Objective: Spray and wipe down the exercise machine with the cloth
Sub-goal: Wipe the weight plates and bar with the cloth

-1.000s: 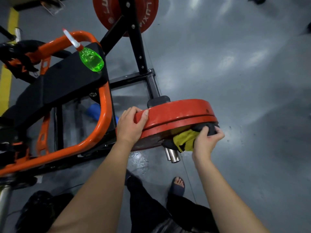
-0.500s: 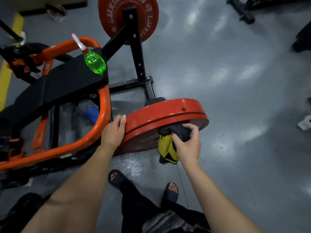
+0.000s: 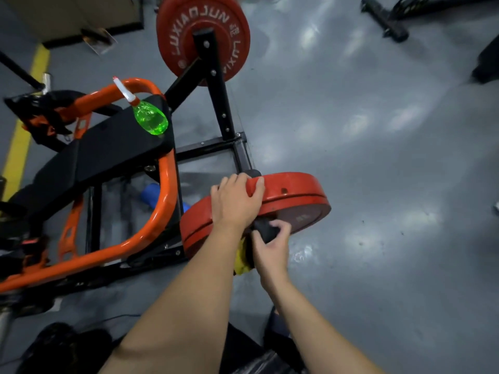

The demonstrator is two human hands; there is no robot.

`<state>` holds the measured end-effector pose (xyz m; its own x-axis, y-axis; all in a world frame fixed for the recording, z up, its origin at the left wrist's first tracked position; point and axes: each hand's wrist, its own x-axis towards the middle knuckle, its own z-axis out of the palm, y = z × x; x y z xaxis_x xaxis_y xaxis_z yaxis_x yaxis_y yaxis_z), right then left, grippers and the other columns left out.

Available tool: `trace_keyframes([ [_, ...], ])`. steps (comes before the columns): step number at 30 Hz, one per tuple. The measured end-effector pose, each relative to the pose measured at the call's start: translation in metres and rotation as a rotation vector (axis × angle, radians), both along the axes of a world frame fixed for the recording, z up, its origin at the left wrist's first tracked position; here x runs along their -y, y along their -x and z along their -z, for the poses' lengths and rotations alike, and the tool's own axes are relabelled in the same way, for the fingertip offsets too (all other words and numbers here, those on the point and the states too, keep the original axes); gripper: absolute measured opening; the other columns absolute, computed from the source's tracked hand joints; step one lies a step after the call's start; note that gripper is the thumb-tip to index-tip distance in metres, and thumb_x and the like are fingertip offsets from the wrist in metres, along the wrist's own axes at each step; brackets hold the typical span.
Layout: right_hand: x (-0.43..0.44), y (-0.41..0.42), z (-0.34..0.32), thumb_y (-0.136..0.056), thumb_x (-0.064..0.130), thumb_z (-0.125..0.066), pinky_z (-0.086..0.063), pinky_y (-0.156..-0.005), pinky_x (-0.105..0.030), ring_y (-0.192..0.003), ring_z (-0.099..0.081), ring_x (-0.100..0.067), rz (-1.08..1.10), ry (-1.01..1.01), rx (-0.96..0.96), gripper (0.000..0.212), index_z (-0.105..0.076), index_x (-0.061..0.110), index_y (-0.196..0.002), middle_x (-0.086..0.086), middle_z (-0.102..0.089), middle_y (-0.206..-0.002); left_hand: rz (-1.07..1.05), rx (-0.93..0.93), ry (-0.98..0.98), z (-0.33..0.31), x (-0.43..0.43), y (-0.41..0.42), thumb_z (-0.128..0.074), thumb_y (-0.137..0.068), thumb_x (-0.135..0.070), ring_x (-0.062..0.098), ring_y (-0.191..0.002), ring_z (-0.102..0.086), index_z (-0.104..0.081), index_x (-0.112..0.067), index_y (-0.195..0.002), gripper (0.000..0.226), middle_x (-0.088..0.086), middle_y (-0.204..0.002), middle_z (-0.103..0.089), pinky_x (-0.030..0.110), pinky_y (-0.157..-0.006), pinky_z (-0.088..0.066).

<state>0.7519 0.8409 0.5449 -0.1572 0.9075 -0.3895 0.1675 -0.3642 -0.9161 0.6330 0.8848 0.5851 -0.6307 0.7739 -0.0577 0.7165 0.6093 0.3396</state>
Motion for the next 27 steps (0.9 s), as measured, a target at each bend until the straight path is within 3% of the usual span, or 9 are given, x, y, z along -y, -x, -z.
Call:
trace_keyframes([
  [3, -0.032, -0.005, -0.008, -0.091, 0.011, -0.064, -0.044, -0.078, -0.031, -0.087, -0.059, -0.022, 0.311, 0.064, 0.016, 0.031, -0.041, 0.020, -0.110, -0.009, -0.057, -0.109, 0.009, -0.005, -0.033, -0.002, 0.000, 0.001, -0.035, -0.101, -0.063, 0.021, -0.113, -0.055, -0.066, -0.028, -0.110, 0.047, -0.006, -0.110, -0.067, 0.041, -0.098, -0.036],
  [6, -0.084, -0.035, 0.001, -0.096, 0.014, -0.060, -0.043, -0.079, -0.026, -0.094, -0.058, -0.025, 0.592, 0.050, 0.030, 0.028, -0.043, 0.014, -0.118, -0.009, -0.056, -0.113, 0.005, 0.028, -0.038, 0.001, 0.004, 0.004, -0.036, -0.100, -0.064, 0.019, -0.112, -0.054, -0.066, -0.028, -0.112, 0.048, -0.008, -0.111, -0.066, 0.040, -0.100, -0.037],
  [10, -0.085, -0.043, 0.023, -0.092, 0.017, -0.064, -0.052, -0.088, -0.040, -0.096, -0.061, -0.026, 0.473, 0.077, 0.062, 0.034, -0.039, 0.021, -0.115, -0.013, -0.057, -0.120, 0.003, 0.050, -0.056, -0.001, 0.005, 0.006, -0.038, -0.101, -0.063, 0.016, -0.111, -0.054, -0.066, -0.027, -0.114, 0.047, -0.010, -0.110, -0.065, 0.038, -0.101, -0.036],
  [13, -0.047, -0.026, 0.036, -0.087, 0.009, -0.072, -0.047, -0.087, -0.032, -0.099, -0.060, -0.028, 0.245, 0.053, 0.073, 0.040, -0.040, 0.021, -0.108, -0.010, -0.058, -0.109, 0.002, 0.049, -0.077, -0.001, 0.007, 0.006, -0.041, -0.101, -0.061, 0.018, -0.110, -0.056, -0.067, -0.027, -0.111, 0.044, -0.009, -0.109, -0.067, 0.038, -0.099, -0.036],
  [16, -0.019, -0.015, 0.044, -0.078, 0.006, -0.076, -0.049, -0.077, -0.030, -0.084, -0.059, -0.022, -0.051, 0.104, 0.088, 0.043, -0.044, 0.026, -0.097, -0.005, -0.059, -0.092, 0.006, 0.052, -0.095, 0.000, 0.007, 0.008, -0.044, -0.100, -0.060, 0.018, -0.110, -0.056, -0.067, -0.027, -0.110, 0.042, -0.009, -0.108, -0.067, 0.037, -0.099, -0.036],
  [18, -0.019, -0.016, 0.042, -0.078, 0.004, -0.074, -0.049, -0.071, -0.024, -0.077, -0.058, -0.017, 0.009, 0.115, 0.086, 0.041, -0.045, 0.025, -0.097, -0.006, -0.060, -0.089, 0.007, 0.059, -0.104, 0.000, 0.008, 0.009, -0.044, -0.100, -0.060, 0.017, -0.110, -0.056, -0.067, -0.027, -0.111, 0.041, -0.010, -0.108, -0.067, 0.036, -0.098, -0.035],
  [20, -0.037, -0.022, 0.037, -0.084, 0.003, -0.071, -0.043, -0.067, -0.017, -0.079, -0.057, -0.019, 0.234, 0.085, 0.081, 0.036, -0.044, 0.018, -0.103, -0.004, -0.057, -0.093, 0.008, 0.072, -0.103, -0.002, 0.009, 0.010, -0.043, -0.101, -0.060, 0.016, -0.110, -0.055, -0.067, -0.027, -0.112, 0.042, -0.011, -0.108, -0.066, 0.034, -0.098, -0.034],
  [23, -0.079, -0.044, 0.034, -0.090, 0.010, -0.068, -0.042, -0.080, -0.020, -0.094, -0.057, -0.024, 0.549, 0.042, 0.088, 0.033, -0.043, 0.018, -0.111, -0.004, -0.056, -0.108, -0.001, 0.092, -0.104, -0.002, 0.011, 0.011, -0.042, -0.101, -0.060, 0.013, -0.109, -0.054, -0.066, -0.028, -0.113, 0.041, -0.013, -0.107, -0.063, 0.030, -0.098, -0.031],
  [27, -0.080, -0.051, 0.047, -0.091, 0.016, -0.067, -0.045, -0.085, -0.034, -0.099, -0.059, -0.026, 0.396, 0.157, 0.135, 0.034, -0.041, 0.022, -0.113, -0.007, -0.059, -0.113, 0.002, 0.085, -0.090, -0.002, 0.012, 0.013, -0.041, -0.101, -0.061, 0.013, -0.109, -0.054, -0.065, -0.028, -0.113, 0.042, -0.014, -0.107, -0.062, 0.030, -0.098, -0.032],
])
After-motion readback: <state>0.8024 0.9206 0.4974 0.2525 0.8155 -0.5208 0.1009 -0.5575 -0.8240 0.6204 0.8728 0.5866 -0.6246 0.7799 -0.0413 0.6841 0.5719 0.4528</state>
